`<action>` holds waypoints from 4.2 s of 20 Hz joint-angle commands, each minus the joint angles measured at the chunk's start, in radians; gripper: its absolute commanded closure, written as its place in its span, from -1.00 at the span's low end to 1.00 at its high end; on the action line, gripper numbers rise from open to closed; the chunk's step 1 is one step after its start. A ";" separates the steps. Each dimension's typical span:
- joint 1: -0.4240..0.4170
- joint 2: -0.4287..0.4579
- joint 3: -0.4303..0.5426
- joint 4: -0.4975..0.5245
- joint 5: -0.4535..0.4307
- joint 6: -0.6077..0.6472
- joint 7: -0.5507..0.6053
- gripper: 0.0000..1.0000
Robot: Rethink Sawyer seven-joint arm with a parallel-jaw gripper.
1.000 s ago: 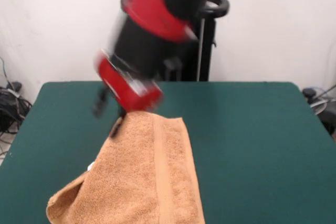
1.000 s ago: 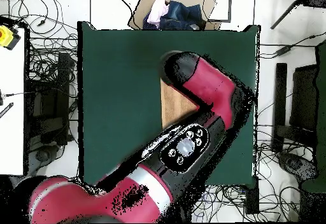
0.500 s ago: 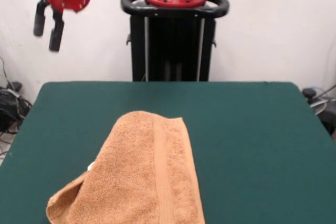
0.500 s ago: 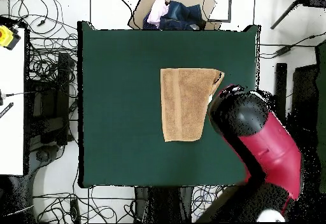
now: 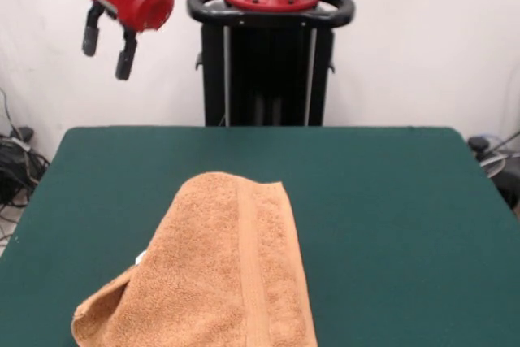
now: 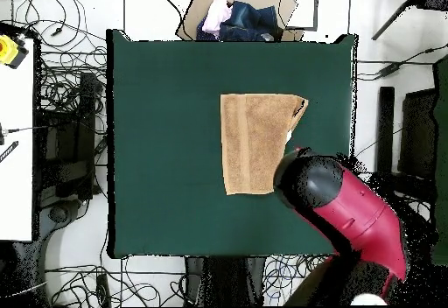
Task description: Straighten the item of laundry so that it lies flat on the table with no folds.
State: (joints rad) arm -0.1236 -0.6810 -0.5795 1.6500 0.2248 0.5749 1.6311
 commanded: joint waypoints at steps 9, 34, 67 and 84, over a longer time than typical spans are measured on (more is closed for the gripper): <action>-0.417 0.039 0.328 0.287 -0.460 -0.244 -0.217 -1.00; -0.638 -0.404 0.592 0.664 -0.534 -0.111 0.029 -1.00; -0.592 -0.391 0.586 0.718 -0.596 -0.236 0.103 -1.00; -0.568 -0.372 0.577 0.702 -0.582 -0.219 0.096 -1.00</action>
State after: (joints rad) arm -0.7255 -1.1067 -0.0205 2.3397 -0.3386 0.3649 1.6158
